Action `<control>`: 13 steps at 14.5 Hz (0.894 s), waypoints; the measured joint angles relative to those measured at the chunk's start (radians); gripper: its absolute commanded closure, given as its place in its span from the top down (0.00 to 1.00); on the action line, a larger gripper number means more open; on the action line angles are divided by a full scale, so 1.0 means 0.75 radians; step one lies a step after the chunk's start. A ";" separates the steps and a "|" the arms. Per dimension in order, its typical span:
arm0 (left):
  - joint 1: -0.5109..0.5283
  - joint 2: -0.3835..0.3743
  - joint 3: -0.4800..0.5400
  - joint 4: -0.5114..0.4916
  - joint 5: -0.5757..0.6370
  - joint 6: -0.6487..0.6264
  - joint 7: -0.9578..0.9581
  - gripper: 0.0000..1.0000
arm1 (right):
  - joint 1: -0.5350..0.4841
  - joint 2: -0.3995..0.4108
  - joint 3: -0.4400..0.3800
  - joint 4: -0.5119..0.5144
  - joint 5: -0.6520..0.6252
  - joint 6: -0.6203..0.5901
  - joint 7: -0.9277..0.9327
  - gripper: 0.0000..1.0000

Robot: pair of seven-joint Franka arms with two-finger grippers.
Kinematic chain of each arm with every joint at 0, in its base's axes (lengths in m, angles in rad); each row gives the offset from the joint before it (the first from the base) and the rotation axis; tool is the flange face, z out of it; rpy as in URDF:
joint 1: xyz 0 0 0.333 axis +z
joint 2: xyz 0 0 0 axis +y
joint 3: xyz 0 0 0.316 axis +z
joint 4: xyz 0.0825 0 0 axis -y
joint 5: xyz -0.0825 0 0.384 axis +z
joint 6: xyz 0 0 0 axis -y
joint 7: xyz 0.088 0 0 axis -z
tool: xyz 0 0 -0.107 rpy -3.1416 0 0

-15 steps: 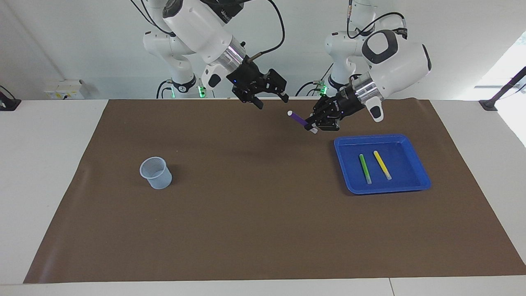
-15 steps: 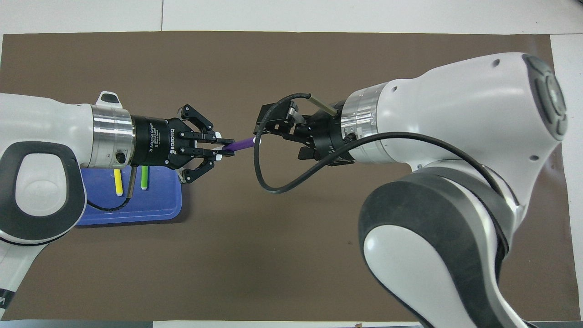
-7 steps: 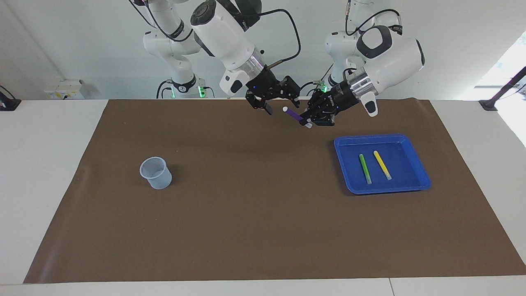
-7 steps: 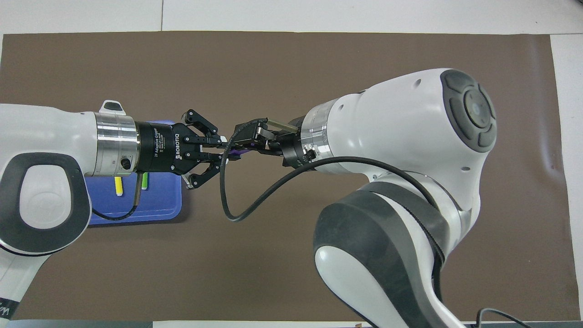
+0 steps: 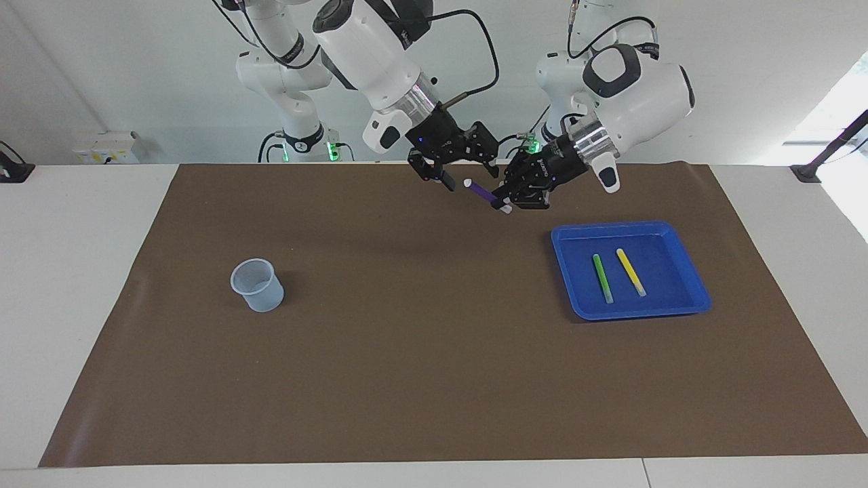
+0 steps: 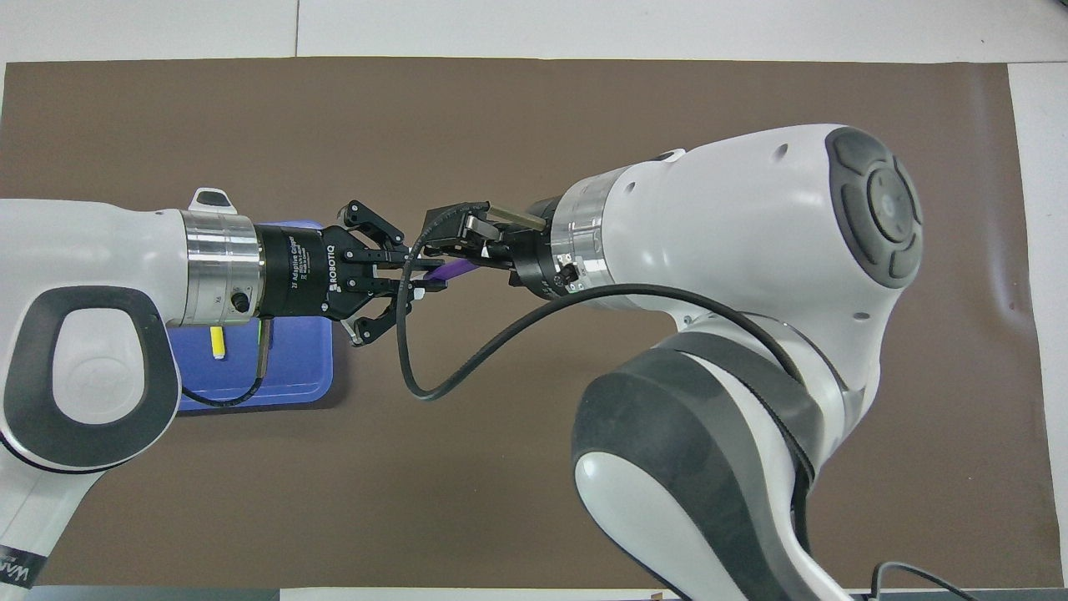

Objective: Transfer and insert pens with both arms
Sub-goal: 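Grasp the purple pen tip with the right gripper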

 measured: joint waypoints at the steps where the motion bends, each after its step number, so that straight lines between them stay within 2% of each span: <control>1: 0.000 0.000 0.000 0.000 0.000 0.001 -0.001 0.00 | 0.000 0.002 0.001 0.000 0.000 0.021 0.000 0.79; 2: 0.000 0.000 0.000 -0.001 -0.001 0.001 -0.001 0.00 | 0.000 0.004 0.002 0.000 0.000 0.038 0.000 0.47; 3: 0.000 0.000 0.000 -0.001 -0.001 0.002 -0.002 0.00 | 0.000 0.005 0.002 0.000 0.000 0.041 0.000 0.00; 13: 0.001 -0.011 0.015 -0.014 -0.007 0.006 -0.010 0.00 | 0.008 0.008 0.002 0.000 -0.044 0.036 0.000 0.00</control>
